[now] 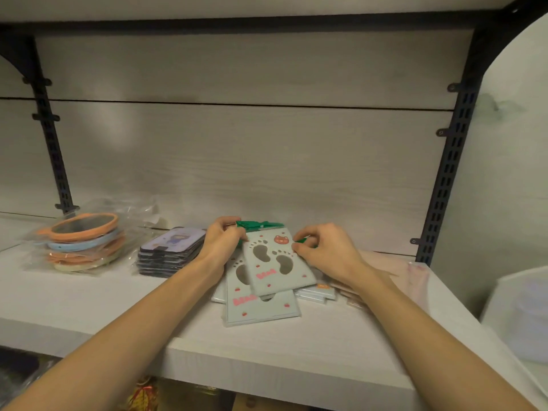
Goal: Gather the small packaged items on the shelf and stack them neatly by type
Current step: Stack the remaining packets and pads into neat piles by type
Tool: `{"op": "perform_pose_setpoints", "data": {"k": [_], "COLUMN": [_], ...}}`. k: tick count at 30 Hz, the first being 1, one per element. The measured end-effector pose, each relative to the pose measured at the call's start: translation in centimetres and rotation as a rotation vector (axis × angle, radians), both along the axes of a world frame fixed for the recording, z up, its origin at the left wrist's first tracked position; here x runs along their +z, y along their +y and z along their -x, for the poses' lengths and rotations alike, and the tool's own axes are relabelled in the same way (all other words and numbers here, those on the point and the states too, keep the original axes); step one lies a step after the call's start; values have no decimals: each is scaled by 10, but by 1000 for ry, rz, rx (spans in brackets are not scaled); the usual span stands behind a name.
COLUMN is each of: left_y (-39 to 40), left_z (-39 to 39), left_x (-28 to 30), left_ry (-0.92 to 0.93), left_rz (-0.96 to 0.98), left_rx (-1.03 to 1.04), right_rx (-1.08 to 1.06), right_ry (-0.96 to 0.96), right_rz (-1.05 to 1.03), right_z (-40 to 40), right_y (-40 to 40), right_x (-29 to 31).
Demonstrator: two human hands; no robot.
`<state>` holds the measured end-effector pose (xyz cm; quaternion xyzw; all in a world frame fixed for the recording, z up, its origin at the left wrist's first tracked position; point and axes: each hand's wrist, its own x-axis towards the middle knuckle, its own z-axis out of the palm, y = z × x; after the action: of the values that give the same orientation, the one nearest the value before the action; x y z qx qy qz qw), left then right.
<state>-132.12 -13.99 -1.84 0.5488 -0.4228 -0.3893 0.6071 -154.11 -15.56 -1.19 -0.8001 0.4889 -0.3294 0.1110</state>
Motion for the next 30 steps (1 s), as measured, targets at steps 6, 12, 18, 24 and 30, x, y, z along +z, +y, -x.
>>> {"op": "perform_pose_setpoints", "data": {"k": [6, 12, 18, 24, 30], "left_y": [0, 4, 7, 8, 9], "left_z": [-3, -4, -4, -8, -9], "left_x": [-3, -3, -1, 2, 4], "left_ry": [31, 104, 97, 105, 95], "left_rz": [26, -75, -84, -68, -65], "left_rx": [3, -23, -30, -30, -47], "right_rx": [-159, -347, -279, -236, -186], "right_ry": [-29, 398, 224, -134, -521], "right_rz": [-2, -235, -242, -211, -190], "right_z": [16, 29, 33, 34, 29], "right_y": [-7, -12, -16, -21, -20], "right_x": [8, -5, -2, 0, 5]}}
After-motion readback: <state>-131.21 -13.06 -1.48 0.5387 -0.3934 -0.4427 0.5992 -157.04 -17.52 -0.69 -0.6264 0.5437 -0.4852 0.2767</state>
